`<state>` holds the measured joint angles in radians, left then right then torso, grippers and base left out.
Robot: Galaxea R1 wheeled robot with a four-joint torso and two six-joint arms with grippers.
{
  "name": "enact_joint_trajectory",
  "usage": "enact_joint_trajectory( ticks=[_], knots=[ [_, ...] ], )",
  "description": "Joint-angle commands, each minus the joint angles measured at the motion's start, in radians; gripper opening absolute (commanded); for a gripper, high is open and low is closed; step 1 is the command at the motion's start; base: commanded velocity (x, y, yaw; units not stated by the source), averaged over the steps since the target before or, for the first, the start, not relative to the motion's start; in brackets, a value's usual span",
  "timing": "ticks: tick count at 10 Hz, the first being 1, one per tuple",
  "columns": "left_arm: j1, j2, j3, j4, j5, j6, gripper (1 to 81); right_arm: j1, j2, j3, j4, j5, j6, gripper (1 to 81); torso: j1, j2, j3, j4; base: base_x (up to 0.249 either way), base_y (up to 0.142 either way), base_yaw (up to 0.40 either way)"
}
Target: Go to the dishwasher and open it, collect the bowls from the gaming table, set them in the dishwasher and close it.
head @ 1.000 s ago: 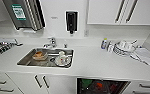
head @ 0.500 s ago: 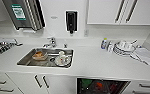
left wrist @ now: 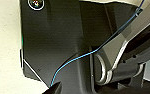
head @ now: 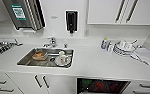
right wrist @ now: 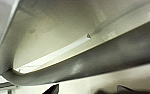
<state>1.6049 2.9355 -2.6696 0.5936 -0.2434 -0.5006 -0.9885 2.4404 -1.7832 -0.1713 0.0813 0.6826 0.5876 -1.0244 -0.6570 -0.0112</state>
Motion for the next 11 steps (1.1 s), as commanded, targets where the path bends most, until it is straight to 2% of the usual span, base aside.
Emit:
enact_joint_trajectory(
  ticks=[1,2,3,4,6,7,9,11],
  knots=[
    [-0.001,-0.005,-0.009,0.002,0.047,0.004,81.1,0.086,-0.168,0.203,0.001,0.170,0.061,81.1,0.000,0.000,0.000,0.000,0.000,0.000,0.000],
    [-0.001,-0.004,-0.009,0.000,0.047,0.004,81.1,0.055,-0.171,0.225,-0.011,0.227,0.054,81.1,0.000,0.000,0.000,0.000,0.000,0.000,0.000],
    [-0.004,-0.004,-0.010,-0.002,0.047,0.004,81.1,0.015,-0.159,0.210,-0.028,0.229,0.048,81.1,0.001,0.000,0.000,0.000,0.000,0.000,0.000],
    [-0.007,-0.001,-0.010,-0.002,0.047,0.004,81.1,-0.046,-0.130,0.149,-0.077,0.223,0.045,81.1,0.001,0.000,0.000,0.000,0.000,0.000,0.000],
    [-0.010,0.004,-0.012,-0.003,0.036,0.005,81.1,-0.176,-0.062,-0.027,-0.280,0.222,0.046,81.1,0.001,0.000,0.000,0.000,0.000,0.000,0.000],
    [-0.013,0.004,-0.013,-0.006,0.033,0.005,81.1,-0.241,-0.024,-0.118,-0.357,0.224,0.046,81.1,0.001,0.000,0.000,0.000,0.000,0.000,0.000],
    [-0.018,0.008,-0.024,-0.017,0.030,0.005,81.1,-0.348,0.061,-0.297,-0.485,0.226,0.046,81.1,0.001,0.000,0.000,0.000,0.000,0.000,0.000],
    [-0.024,0.021,-0.053,-0.015,0.032,0.005,81.1,-0.422,0.139,-0.455,-0.579,0.226,0.048,81.1,0.001,0.000,0.000,0.000,0.000,0.000,0.000]
  ],
)
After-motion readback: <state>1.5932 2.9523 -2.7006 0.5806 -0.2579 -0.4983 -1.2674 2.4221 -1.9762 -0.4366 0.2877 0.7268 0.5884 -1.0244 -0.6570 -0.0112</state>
